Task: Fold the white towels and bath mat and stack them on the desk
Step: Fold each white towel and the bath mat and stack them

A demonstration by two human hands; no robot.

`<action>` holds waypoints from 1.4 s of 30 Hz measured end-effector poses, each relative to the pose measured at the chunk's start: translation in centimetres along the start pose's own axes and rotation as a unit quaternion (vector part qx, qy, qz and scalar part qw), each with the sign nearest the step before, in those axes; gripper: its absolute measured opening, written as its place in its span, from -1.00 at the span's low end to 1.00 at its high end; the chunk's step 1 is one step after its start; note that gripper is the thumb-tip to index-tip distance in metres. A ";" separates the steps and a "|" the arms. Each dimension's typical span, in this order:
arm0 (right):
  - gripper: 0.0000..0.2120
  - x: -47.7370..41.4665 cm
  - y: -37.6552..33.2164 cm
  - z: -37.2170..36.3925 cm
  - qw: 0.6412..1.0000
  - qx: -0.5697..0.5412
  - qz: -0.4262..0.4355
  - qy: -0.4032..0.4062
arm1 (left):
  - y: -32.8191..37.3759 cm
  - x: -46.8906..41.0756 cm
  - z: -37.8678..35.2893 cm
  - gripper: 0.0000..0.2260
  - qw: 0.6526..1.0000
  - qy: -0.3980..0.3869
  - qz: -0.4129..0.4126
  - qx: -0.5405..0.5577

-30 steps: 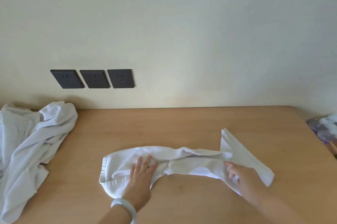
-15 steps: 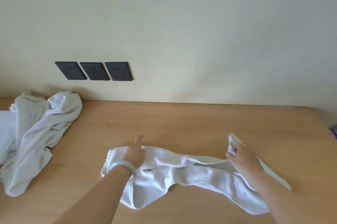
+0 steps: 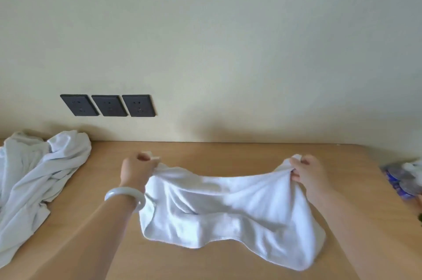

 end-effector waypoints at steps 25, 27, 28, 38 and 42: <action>-0.95 12.1 14.6 6.7 0.901 -0.276 -0.330 0.055 | -19.4 11.4 4.1 -0.73 0.905 0.117 0.338 0.230; -0.90 11.8 14.7 7.0 0.906 -0.258 -0.329 0.069 | -19.5 12.3 4.8 -0.56 0.928 0.180 0.317 0.072; -0.88 11.7 14.7 7.0 0.908 -0.249 -0.329 0.074 | -18.7 12.8 4.7 -0.54 0.946 0.184 0.267 -0.004; -0.83 11.6 14.2 7.0 0.925 -0.200 -0.305 0.104 | -17.4 9.4 0.9 -0.37 0.951 -0.002 0.121 -0.286; -0.76 11.4 14.3 8.3 0.929 -0.208 -0.277 0.133 | -18.0 7.6 2.1 -0.58 0.941 -0.003 0.128 -0.313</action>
Point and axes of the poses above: each hand's wrist, its own x-axis away from the middle knuckle, its own z-axis out of the back of the hand, y = z × x, the point moved 5 cm from there along -x, towards the middle knuckle, and after that the axes turned 1 degree about z, right-handed, at the moved point
